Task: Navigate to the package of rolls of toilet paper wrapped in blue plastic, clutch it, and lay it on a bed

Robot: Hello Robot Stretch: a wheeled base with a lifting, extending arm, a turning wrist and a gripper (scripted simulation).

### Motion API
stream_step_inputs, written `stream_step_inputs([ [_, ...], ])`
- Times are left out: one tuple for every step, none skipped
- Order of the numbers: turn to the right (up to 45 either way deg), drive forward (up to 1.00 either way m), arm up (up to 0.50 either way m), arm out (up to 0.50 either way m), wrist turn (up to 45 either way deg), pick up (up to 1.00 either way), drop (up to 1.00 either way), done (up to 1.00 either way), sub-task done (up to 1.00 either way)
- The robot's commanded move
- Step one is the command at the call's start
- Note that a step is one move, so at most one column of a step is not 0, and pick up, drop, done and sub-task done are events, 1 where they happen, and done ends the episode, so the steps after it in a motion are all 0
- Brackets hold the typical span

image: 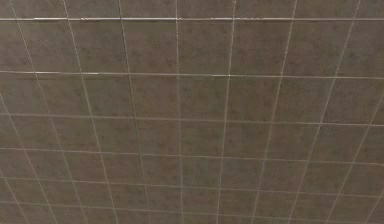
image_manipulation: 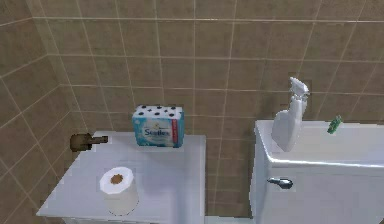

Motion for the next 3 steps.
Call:
stream_step_inputs([
  [0.0,0.0,0.5,0.0,0.0,0.0,0.0,0.0,0.0],
  [0.0,0.0,0.38,0.0,0.0,0.0,0.0,0.0,0.0],
  [0.0,0.0,0.0,0.38,0.0,0.0,0.0,0.0,0.0],
])
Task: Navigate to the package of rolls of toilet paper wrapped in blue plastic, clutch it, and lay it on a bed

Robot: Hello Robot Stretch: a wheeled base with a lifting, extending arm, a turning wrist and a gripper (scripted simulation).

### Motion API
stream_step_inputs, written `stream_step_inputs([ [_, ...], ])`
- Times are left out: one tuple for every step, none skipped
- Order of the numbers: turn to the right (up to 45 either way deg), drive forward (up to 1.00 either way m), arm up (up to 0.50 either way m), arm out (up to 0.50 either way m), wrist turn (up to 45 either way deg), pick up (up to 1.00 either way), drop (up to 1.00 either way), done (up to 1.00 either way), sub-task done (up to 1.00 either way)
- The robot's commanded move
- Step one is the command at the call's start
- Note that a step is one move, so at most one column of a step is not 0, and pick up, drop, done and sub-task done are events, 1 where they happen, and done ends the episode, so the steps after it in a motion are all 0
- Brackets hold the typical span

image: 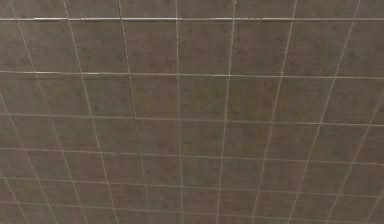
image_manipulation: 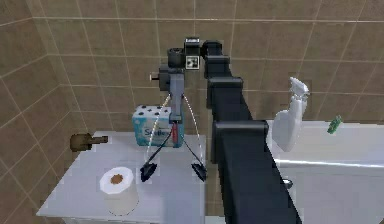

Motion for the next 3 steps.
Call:
stream_step_inputs([
  [0.0,0.0,0.0,0.0,45.0,0.0,0.0,0.0,0.0],
  [0.0,0.0,0.0,0.0,45.0,0.0,0.0,0.0,0.0],
  [0.0,0.0,0.0,0.0,45.0,0.0,0.0,0.0,0.0],
])
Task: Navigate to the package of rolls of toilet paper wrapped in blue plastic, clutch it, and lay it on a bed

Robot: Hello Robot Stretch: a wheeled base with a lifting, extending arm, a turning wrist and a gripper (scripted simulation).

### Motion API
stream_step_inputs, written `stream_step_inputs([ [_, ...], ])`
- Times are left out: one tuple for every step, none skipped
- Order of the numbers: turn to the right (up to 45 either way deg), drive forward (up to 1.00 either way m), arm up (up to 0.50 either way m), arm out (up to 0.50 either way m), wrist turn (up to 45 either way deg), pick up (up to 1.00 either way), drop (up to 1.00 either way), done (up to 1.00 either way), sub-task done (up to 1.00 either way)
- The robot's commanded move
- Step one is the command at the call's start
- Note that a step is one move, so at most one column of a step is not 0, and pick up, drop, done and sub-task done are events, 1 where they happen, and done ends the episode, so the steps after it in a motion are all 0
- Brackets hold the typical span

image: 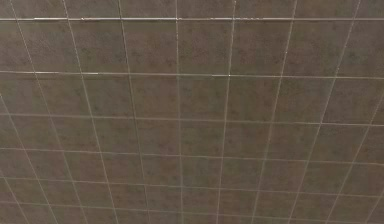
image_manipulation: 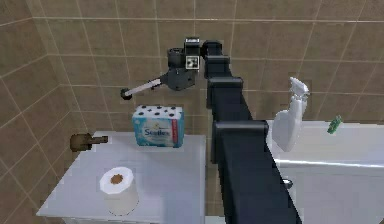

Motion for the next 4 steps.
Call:
stream_step_inputs([
  [0.0,0.0,0.0,0.0,36.0,0.0,0.0,0.0,0.0],
  [0.0,0.0,-0.28,0.0,0.0,0.0,0.0,0.0,0.0],
  [0.0,0.0,0.0,0.0,0.0,1.0,0.0,0.0,0.0],
  [0.0,0.0,0.1,0.0,0.0,0.0,0.0,0.0,0.0],
])
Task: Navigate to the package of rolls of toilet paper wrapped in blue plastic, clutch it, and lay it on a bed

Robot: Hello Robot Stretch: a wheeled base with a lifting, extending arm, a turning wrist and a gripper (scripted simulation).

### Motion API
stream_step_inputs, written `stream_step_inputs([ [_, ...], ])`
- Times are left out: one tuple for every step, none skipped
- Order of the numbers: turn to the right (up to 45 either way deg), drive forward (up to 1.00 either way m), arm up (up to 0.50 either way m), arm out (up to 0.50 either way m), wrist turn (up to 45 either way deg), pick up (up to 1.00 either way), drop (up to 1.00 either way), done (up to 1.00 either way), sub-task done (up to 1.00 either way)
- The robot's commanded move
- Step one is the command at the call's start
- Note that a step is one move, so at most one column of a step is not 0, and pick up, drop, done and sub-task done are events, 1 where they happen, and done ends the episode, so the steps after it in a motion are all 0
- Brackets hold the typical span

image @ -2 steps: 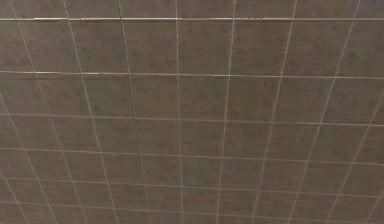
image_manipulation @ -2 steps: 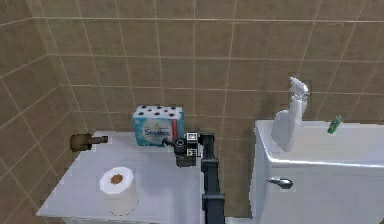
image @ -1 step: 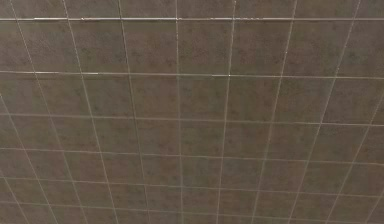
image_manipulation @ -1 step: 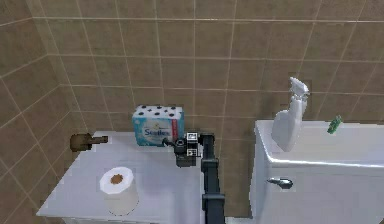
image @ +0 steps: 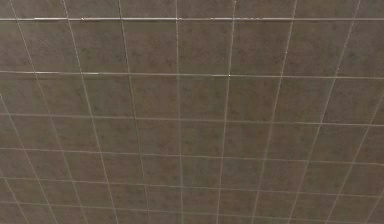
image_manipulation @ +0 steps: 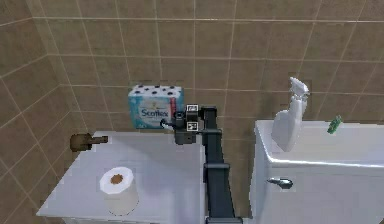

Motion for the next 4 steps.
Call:
stream_step_inputs([
  [0.0,0.0,0.18,0.0,0.0,0.0,0.0,0.0,0.0],
  [0.0,0.0,0.0,0.0,-45.0,0.0,0.0,0.0,0.0],
  [0.0,0.0,0.0,0.0,-45.0,0.0,0.0,0.0,0.0],
  [0.0,0.0,0.0,0.0,-30.0,0.0,0.0,0.0,0.0],
])
